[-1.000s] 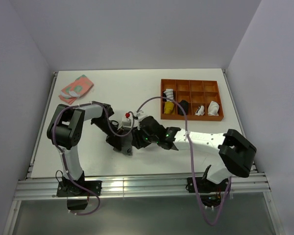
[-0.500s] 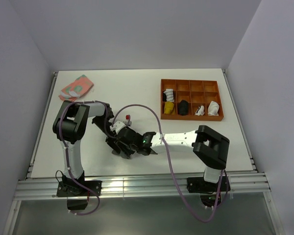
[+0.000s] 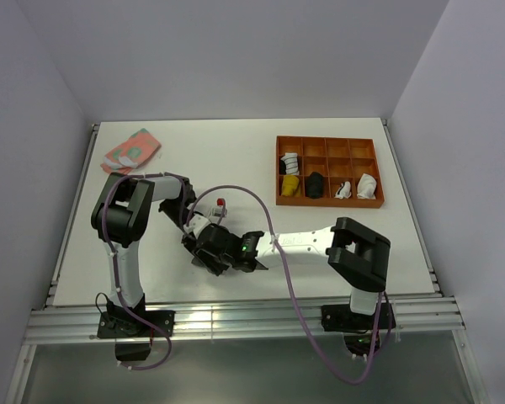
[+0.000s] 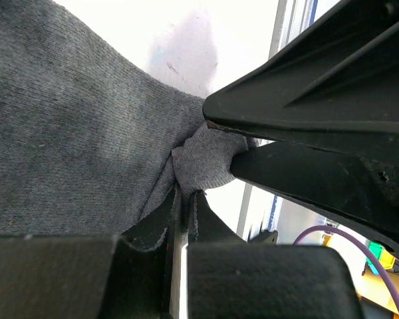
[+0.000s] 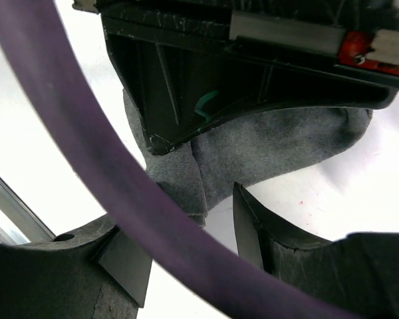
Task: Roll the socks
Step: Roll the sock at the center of the board.
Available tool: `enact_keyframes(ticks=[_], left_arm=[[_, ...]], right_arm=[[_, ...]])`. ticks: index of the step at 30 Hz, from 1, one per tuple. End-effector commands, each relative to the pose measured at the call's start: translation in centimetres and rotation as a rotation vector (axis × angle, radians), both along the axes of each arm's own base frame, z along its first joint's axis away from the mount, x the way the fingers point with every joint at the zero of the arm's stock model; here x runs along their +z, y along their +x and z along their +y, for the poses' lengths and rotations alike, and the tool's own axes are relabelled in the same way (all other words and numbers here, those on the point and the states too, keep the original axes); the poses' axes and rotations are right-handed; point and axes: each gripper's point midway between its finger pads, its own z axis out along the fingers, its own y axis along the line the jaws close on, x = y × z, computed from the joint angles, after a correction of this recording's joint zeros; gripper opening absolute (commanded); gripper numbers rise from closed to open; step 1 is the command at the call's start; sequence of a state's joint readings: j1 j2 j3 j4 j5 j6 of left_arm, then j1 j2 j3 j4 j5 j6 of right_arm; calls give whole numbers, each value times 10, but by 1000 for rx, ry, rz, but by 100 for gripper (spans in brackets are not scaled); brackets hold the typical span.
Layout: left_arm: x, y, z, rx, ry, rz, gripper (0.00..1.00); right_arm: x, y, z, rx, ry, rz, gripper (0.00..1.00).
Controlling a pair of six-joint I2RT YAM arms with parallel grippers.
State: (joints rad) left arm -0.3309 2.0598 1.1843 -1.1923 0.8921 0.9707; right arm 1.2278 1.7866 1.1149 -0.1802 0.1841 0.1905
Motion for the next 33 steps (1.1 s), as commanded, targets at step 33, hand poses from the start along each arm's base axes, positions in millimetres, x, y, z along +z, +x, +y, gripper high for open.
enact_keyframes(ticks=[33], left_arm=[[-20,11,4,-13,52,-35,0]], right_arm=[[-19,-14,16,63,-90,-111,54]])
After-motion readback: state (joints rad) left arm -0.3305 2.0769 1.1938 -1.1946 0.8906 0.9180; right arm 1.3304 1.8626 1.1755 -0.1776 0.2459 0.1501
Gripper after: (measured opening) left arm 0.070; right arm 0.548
